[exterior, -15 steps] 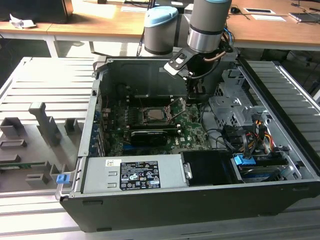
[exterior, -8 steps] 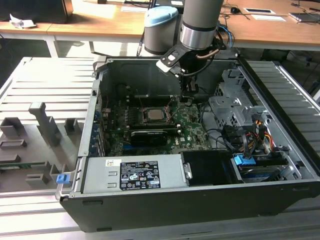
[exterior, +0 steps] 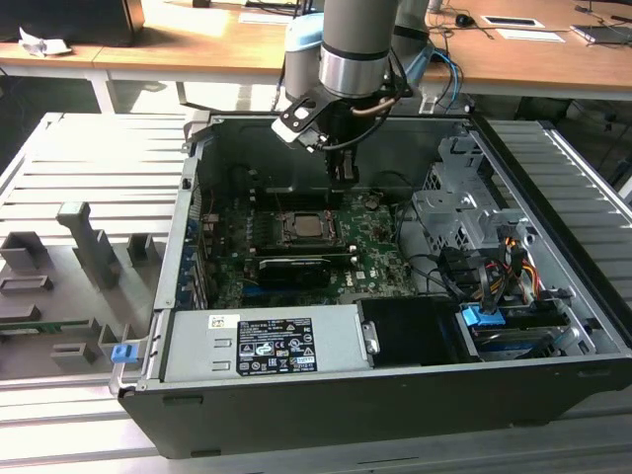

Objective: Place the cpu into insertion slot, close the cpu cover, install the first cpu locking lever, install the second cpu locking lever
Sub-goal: 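Close the cpu cover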

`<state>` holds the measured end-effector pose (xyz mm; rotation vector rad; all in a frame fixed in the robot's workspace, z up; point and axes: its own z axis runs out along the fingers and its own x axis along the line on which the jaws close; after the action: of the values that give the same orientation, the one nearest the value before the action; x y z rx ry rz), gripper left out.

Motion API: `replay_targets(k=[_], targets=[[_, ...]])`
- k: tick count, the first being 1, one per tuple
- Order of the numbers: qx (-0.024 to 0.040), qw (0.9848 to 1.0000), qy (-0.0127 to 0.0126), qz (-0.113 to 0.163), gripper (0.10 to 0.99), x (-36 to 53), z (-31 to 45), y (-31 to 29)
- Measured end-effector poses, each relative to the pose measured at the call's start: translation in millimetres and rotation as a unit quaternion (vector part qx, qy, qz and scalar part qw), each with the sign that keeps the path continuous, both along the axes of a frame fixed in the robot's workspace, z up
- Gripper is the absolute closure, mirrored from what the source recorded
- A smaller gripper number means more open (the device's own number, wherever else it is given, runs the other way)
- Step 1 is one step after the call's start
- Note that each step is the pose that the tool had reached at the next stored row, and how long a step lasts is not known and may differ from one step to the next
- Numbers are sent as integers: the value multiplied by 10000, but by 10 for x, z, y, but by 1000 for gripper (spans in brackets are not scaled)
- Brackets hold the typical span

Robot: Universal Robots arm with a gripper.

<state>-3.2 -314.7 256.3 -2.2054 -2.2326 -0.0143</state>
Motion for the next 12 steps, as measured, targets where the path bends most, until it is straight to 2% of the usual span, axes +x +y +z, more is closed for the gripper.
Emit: replay_targets(k=[1,2,8,12], targets=[[0,10000,-2,0,980,-58,-17,4],[-1,10000,-2,0,980,-76,-25,5],[11,9999,-2,117,980,-121,-140,7],[17,9998,-3,195,980,-183,-165,-24]])
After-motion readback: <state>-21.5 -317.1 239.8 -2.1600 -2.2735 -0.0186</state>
